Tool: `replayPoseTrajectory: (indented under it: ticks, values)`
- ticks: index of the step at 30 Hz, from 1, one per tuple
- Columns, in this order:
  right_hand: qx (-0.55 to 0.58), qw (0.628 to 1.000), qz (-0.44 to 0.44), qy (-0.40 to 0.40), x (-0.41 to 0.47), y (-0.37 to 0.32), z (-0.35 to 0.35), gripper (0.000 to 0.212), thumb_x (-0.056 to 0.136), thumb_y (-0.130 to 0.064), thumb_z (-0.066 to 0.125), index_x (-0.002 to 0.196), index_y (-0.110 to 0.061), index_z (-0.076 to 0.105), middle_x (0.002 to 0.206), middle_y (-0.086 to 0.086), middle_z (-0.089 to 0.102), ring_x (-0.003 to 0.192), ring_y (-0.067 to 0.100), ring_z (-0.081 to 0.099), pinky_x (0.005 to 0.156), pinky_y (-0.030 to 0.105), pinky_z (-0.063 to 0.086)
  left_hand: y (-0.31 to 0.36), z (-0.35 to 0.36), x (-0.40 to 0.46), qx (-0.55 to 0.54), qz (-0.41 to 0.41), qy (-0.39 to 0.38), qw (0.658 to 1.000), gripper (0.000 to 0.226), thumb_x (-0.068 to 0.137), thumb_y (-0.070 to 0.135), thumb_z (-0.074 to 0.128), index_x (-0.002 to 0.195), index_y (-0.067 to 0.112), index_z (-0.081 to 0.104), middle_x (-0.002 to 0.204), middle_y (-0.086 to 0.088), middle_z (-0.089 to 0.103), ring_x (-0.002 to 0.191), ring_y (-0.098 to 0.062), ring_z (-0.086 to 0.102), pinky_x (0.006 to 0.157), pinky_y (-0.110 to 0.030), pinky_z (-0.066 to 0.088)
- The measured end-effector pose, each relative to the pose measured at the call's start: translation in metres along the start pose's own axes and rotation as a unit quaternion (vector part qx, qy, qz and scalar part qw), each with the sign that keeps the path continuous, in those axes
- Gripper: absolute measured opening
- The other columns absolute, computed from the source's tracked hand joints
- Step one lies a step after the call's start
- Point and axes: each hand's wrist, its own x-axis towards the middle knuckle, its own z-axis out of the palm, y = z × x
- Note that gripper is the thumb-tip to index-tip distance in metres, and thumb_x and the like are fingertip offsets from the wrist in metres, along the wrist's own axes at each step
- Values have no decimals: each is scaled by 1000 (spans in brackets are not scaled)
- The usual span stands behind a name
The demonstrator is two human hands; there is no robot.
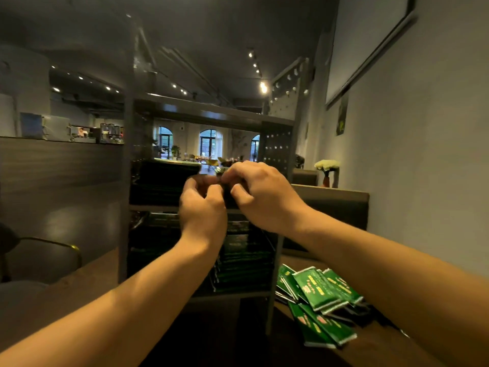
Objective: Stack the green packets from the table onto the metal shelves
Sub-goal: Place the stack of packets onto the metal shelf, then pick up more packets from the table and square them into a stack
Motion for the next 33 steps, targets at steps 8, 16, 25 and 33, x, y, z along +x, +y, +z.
replayPoseTrajectory:
  ticks: [8, 16, 25, 33]
  values:
    - [80, 979, 187, 6, -142, 84, -42, 20, 94, -21, 50, 102, -29, 67, 88, -13, 65, 82, 4, 61, 74, 30, 53, -57, 85, -83, 24, 29, -147, 988, 11, 73, 22, 51, 83, 25, 55, 82, -3, 59, 72, -18, 55, 65, -37, 45]
    - [98, 927, 359, 48, -275, 158, -46, 24, 95, -14, 49, 95, -29, 68, 86, -2, 67, 80, 21, 64, 73, 40, 55, -144, 153, -193, 7, 18, -297, 955, 19, 93, 5, 51, 90, 23, 52, 86, 3, 55, 67, 1, 52, 56, -10, 43]
    - [95, 839, 528, 86, -377, 234, -20, 25, 96, -12, 46, 96, -28, 65, 81, -4, 64, 60, 10, 53, 52, 26, 43, -234, 192, -261, 24, -33, -314, 948, 11, 79, 18, 50, 81, 29, 53, 75, 6, 57, 62, -8, 52, 58, -30, 45]
    - [-203, 816, 541, 31, -383, 335, -26, 24, 94, -19, 50, 116, -24, 60, 122, 0, 55, 118, 21, 47, 99, 39, 44, -254, 192, -253, 19, -10, -346, 938, 9, 82, 17, 49, 83, 25, 54, 71, 8, 54, 56, -9, 48, 49, -29, 41]
